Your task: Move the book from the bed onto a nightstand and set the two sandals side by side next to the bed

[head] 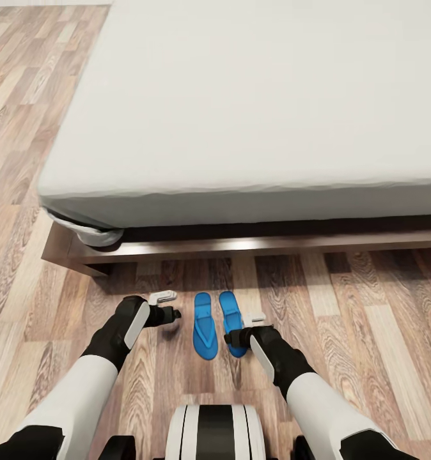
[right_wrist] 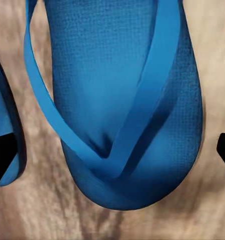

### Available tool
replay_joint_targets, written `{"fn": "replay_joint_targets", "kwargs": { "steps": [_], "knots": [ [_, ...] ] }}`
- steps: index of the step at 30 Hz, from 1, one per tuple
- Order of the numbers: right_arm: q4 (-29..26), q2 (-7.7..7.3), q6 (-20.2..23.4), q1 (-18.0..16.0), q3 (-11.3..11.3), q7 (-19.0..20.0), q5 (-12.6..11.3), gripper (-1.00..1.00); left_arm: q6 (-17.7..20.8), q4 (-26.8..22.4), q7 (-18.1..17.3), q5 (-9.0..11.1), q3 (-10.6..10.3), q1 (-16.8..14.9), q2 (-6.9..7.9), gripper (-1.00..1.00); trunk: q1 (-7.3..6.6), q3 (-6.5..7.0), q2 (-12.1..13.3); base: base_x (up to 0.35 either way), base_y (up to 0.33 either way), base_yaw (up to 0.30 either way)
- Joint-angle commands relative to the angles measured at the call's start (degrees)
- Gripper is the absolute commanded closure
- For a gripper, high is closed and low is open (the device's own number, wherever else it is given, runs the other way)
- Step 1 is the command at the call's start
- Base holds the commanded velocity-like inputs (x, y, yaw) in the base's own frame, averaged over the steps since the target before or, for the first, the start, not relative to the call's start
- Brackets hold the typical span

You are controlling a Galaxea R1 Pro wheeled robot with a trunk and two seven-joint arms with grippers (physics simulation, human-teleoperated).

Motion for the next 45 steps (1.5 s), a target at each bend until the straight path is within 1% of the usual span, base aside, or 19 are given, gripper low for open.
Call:
{"fn": "replay_joint_targets", "kwargs": {
  "steps": [1,20,23,27,32,37,42,43,44,45],
  "knots": [
    [-0.1,0.00,0.2,0.0,0.0,-0.2,-0.6,-1.00,0.2,-0.1,0.6,0.6,-0.1,0.0,0.02,-1.00,-0.03,0.20,0.0,0.000,0.000,0.000],
    [-0.3,0.00,0.2,0.0,0.0,-0.1,-0.5,-1.00,0.2,0.0,0.6,0.6,-0.1,0.0,0.05,-1.00,-0.52,4.41,0.3,0.000,0.000,0.000],
    [-2.2,0.00,0.2,0.1,-0.1,-0.2,-0.5,-1.00,0.2,0.3,0.6,0.5,-0.1,0.0,0.09,-1.00,-0.60,5.07,0.3,0.000,0.000,0.000],
    [-8.1,0.00,0.3,0.3,-0.1,-0.3,-0.4,-1.00,0.1,0.4,0.6,0.5,-0.1,0.0,0.07,-1.00,-0.70,5.96,0.4,0.000,0.000,0.000],
    [-12.6,0.00,0.6,0.6,0.2,-0.3,0.0,-1.00,0.0,0.5,0.6,0.4,-0.1,0.0,0.03,-1.00,-0.83,7.06,0.4,0.000,0.000,0.000],
    [-15.2,0.00,0.5,0.7,0.4,0.1,0.0,-1.00,0.0,1.0,0.6,0.3,-0.2,0.0,-0.11,-1.00,-0.96,8.17,0.5,0.000,0.000,0.000],
    [-15.5,0.00,0.6,0.9,0.4,0.0,0.2,-1.00,0.0,1.1,0.7,0.4,-0.2,0.0,-0.11,-1.00,-1.09,9.28,0.6,0.000,0.000,0.000],
    [-14.9,0.00,0.5,2.2,0.3,-0.2,0.7,-1.00,0.1,1.1,0.6,0.3,-0.2,0.0,-0.09,-1.00,-1.11,9.50,0.6,0.000,0.000,0.000],
    [-14.9,0.00,0.5,2.4,0.3,-0.2,0.9,-1.00,0.1,1.2,0.6,0.3,-0.2,0.0,-0.12,-1.00,-1.14,9.72,0.6,0.000,0.000,0.000],
    [-14.9,-0.41,0.5,2.8,0.3,-0.1,1.1,-1.00,0.1,1.2,0.6,0.3,-0.2,0.0,-0.20,-1.00,-1.17,9.94,0.6,0.000,0.000,0.000]
  ]
}}
